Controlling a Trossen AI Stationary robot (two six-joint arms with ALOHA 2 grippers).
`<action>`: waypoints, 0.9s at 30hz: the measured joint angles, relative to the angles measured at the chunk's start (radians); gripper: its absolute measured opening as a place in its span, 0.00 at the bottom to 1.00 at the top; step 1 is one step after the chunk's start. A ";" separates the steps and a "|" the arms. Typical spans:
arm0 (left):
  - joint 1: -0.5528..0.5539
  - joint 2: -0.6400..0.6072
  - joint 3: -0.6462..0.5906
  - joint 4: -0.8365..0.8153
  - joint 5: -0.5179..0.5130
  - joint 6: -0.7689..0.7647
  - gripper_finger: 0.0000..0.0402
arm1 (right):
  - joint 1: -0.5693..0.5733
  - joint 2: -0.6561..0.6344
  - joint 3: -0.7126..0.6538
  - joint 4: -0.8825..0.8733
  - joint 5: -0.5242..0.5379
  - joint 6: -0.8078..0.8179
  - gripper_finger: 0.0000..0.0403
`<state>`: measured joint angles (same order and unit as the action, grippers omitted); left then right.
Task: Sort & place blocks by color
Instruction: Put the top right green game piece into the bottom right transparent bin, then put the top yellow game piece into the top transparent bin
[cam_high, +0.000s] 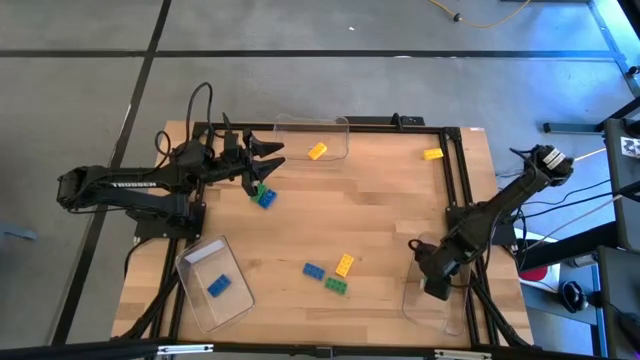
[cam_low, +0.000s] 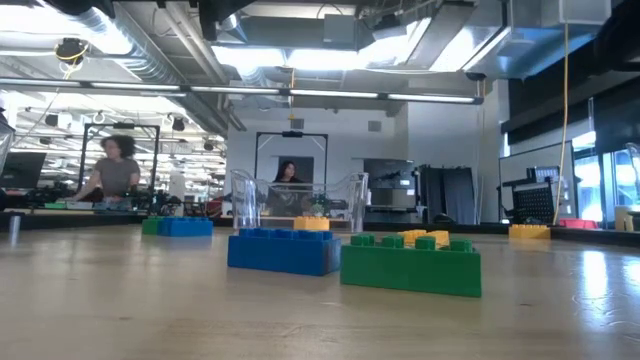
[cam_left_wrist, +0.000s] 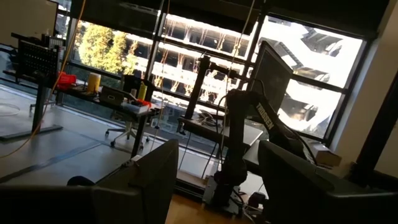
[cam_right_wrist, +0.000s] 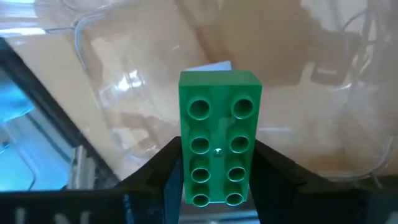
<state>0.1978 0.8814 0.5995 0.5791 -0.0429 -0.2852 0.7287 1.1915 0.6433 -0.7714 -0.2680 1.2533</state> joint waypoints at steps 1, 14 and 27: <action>0.000 0.000 0.000 0.000 0.000 0.000 0.53 | 0.003 0.000 -0.004 0.003 0.009 -0.001 0.35; 0.000 0.000 0.000 -0.001 -0.023 0.008 0.53 | 0.008 -0.008 0.053 -0.022 -0.097 -0.080 0.84; 0.000 0.000 0.000 -0.003 0.061 -0.045 0.53 | -0.116 -0.041 0.396 0.192 0.274 -0.328 0.84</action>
<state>0.1978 0.8810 0.5999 0.5762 0.0180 -0.3305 0.6123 1.1501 1.0389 -0.5791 0.0062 0.9257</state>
